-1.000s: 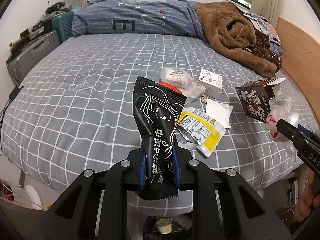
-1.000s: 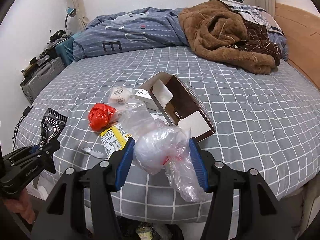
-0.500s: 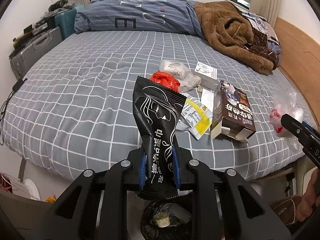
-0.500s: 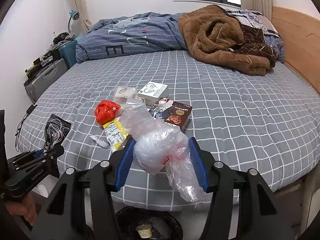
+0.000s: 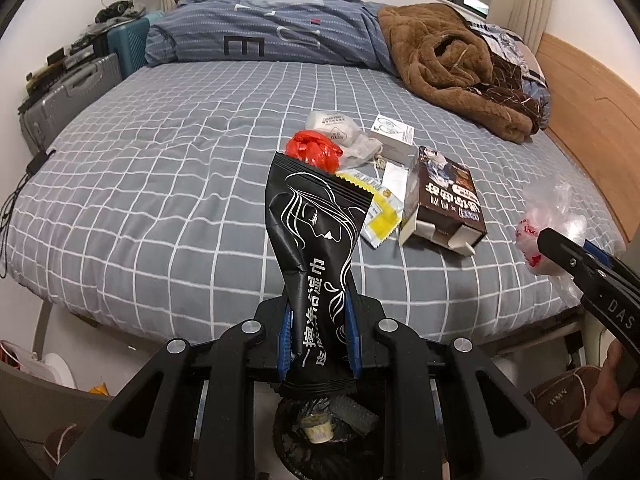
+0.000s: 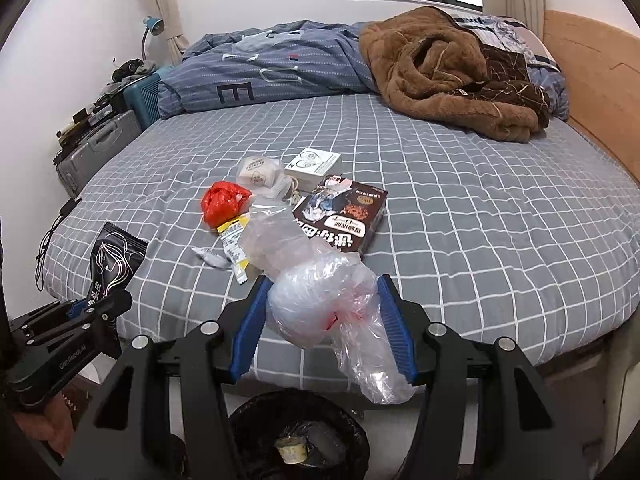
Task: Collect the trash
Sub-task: 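Lift the black packet and clear bag and carry them toward the bin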
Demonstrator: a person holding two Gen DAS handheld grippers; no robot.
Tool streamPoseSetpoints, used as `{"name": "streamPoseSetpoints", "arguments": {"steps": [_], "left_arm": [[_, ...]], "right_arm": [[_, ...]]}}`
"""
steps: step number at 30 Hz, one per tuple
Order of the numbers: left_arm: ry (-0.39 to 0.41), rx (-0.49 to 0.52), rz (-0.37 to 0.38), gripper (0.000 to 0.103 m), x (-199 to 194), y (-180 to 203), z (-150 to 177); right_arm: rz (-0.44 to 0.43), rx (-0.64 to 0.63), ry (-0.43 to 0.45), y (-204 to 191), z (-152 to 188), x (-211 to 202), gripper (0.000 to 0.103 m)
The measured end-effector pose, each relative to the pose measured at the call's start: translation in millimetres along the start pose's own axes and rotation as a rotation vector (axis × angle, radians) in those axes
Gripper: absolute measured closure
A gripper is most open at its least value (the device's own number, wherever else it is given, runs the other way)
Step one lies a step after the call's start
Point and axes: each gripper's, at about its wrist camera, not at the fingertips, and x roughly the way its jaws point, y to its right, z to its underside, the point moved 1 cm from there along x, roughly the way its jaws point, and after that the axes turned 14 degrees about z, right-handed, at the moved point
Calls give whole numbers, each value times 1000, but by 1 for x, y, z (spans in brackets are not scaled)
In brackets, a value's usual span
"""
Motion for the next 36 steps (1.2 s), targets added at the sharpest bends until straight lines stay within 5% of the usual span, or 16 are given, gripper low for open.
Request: {"name": "streamPoseSetpoints", "arguments": {"steps": [36], "left_arm": [[-84,-18,37,82,-18,10,90]], "right_arm": [[-3,-36,-74,-2,79,-31,51]]}}
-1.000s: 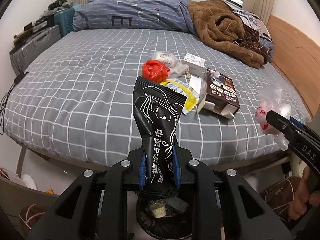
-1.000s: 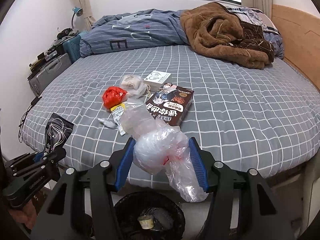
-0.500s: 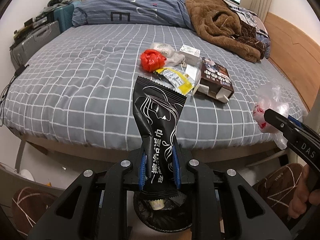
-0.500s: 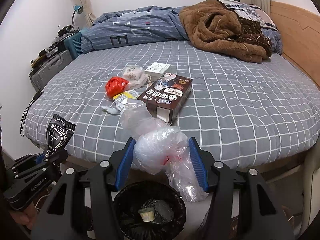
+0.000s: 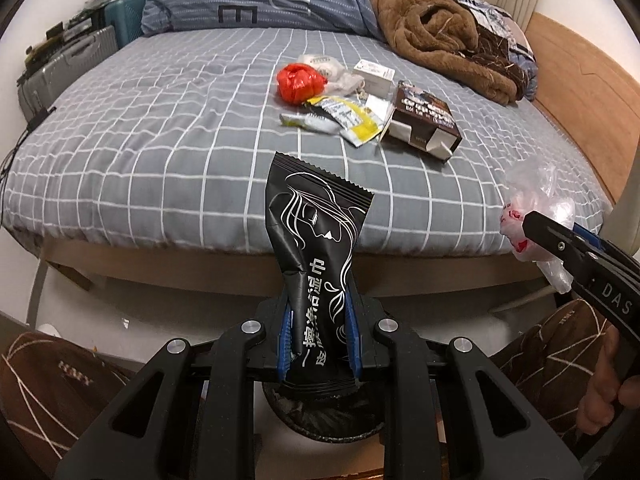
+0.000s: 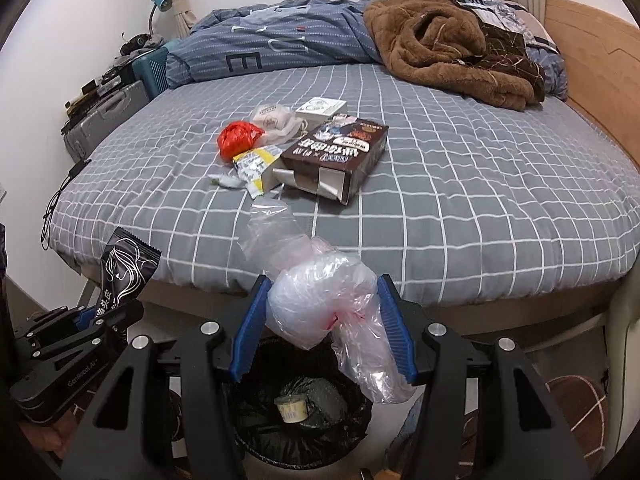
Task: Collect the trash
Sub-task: 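Lift the black packet and clear bag and carry them toward the bin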
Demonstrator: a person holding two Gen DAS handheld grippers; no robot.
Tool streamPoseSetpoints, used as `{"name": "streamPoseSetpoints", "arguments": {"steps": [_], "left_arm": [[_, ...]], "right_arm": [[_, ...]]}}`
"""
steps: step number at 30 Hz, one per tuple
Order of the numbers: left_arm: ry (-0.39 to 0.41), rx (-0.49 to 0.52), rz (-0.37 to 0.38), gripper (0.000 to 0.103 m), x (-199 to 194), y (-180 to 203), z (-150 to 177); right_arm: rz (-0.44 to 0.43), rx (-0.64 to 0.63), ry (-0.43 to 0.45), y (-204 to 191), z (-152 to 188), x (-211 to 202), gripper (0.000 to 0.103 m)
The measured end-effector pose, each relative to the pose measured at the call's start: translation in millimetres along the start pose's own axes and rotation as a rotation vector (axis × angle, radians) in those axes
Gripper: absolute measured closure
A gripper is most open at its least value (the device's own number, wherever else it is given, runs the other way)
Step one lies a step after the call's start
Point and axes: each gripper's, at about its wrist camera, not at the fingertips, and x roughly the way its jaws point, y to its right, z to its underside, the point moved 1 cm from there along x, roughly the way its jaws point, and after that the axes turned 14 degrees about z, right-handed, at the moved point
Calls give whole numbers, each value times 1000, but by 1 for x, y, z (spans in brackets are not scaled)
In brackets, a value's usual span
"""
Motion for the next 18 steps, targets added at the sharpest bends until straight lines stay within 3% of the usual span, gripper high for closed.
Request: {"name": "streamPoseSetpoints", "arguments": {"steps": [18], "left_arm": [[-113,-26,-17,82,39,-20,47]], "right_arm": [[-17,-52,-129,-20,56,33,51]]}}
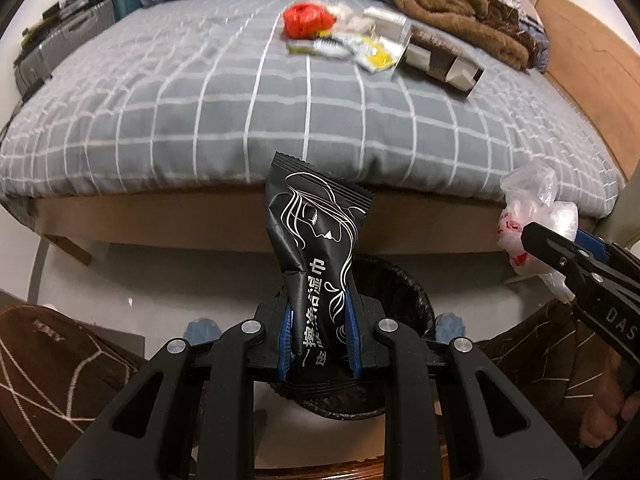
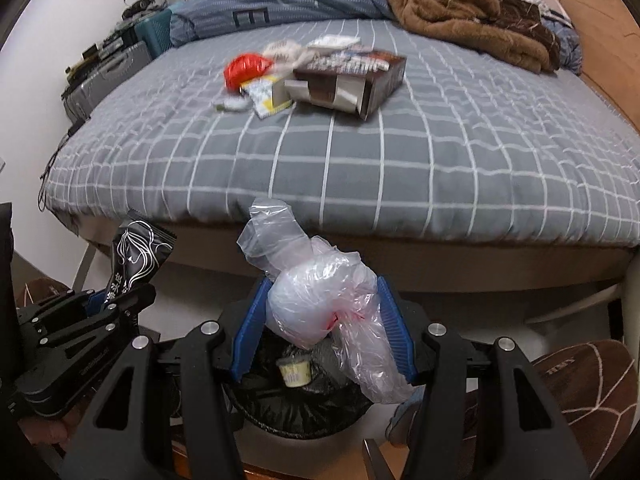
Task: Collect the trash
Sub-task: 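Lift the black packet and clear bag and carry them toward the bin, then open the right tool over the black bin to drop the clear bag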
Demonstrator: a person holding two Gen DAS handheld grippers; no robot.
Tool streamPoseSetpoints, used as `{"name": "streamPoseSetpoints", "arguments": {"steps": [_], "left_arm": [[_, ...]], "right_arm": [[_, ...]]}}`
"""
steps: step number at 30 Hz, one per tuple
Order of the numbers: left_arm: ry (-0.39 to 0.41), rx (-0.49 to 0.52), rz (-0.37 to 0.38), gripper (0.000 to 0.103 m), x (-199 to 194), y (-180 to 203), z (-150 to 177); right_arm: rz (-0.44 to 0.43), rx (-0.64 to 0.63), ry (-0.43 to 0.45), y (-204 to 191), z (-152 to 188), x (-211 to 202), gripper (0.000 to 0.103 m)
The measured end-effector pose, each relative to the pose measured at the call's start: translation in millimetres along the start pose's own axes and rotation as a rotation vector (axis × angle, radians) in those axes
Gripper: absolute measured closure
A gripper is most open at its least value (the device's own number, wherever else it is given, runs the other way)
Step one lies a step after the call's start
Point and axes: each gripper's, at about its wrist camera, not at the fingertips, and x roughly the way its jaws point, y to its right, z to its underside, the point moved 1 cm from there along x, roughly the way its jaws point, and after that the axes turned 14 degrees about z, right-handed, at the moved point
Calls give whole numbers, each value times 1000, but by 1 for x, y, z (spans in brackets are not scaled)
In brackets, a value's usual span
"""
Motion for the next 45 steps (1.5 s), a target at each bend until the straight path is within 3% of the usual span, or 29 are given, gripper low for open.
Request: {"name": "streamPoseSetpoints", "arguments": {"steps": [23,30,33,35,41,45], "left_arm": [[-199,-31,-47,82,84,-32,16],[-232,-32,-56,82,95,-29,21],[-239,-31,-52,82,97,-30,21],[-240,-31,-51,82,99,-30,21],[-241,-22,-32,82,100,-27,17],[-252,-11,-10,82,105,-19,17]], "right_arm": [[-22,-47,-279,-26,32,102,51],[-41,-77,-321,-38,38,118,50],[-51,-93,-307,-41,39,119,46],[-47,-97,-289,-42,38,117,33],[-16,-89,-222,-35,32,103,10],[17,-60,-199,-15,31,102,8]]}}
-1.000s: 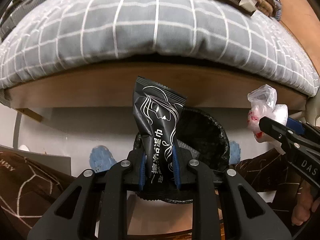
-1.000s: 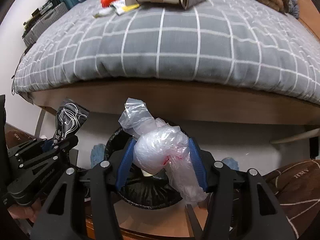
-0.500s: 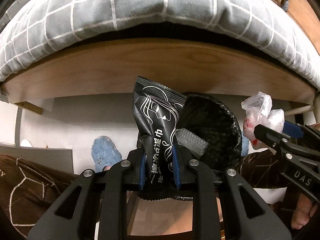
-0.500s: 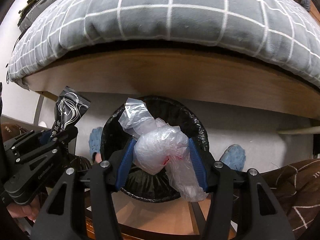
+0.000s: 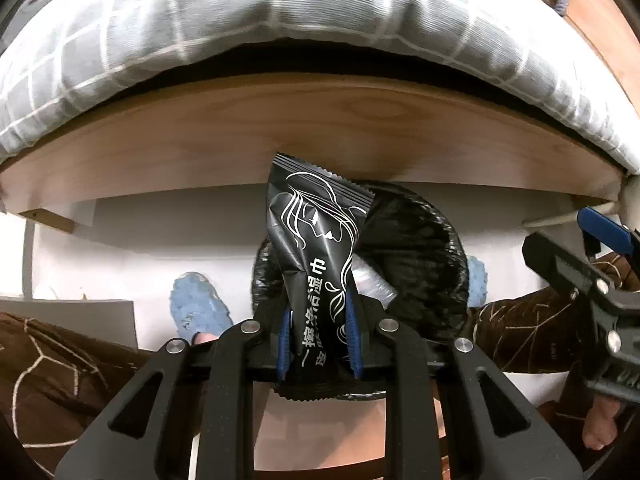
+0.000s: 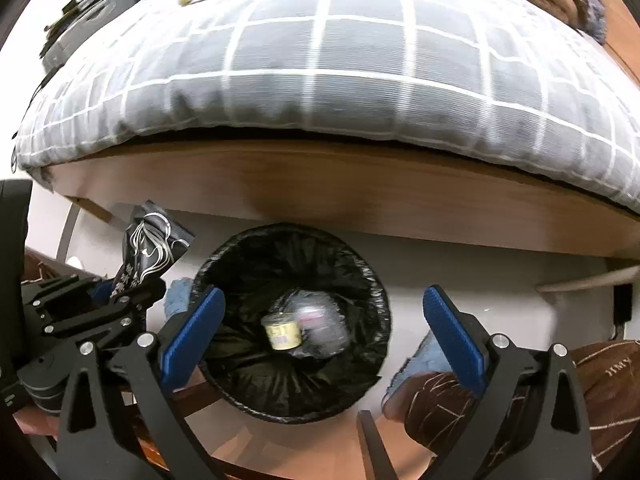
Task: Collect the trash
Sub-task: 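Open the right tool over the black bin to drop the clear bag, then open the left tool over the bin to drop the black wet-wipe packet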
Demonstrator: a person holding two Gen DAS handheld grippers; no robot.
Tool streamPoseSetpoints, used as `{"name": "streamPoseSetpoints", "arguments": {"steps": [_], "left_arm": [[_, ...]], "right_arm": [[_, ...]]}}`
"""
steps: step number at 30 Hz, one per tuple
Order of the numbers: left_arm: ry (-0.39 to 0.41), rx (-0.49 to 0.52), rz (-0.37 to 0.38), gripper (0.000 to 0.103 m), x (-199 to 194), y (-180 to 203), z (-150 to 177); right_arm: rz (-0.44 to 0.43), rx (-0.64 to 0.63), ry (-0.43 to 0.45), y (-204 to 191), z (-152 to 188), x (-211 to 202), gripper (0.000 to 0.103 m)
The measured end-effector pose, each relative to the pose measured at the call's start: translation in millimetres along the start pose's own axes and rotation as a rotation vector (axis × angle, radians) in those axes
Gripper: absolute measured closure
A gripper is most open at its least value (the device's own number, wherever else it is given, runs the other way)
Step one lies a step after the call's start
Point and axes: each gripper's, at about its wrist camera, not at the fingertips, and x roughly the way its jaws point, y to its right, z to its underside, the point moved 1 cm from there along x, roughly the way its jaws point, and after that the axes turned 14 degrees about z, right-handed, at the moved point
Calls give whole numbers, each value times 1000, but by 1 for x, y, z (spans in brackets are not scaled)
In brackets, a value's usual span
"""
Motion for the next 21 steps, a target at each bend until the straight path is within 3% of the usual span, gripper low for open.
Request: {"name": "streamPoseSetpoints", "arguments": {"steps": [9,21], "left_arm": [[-21,34,30,81,15,24,2],[-56,67,35,81,39,47,2]], "right_arm": [[88,67,-29,47,15,15,8],[100,163,-49,82,15,24,8]]}}
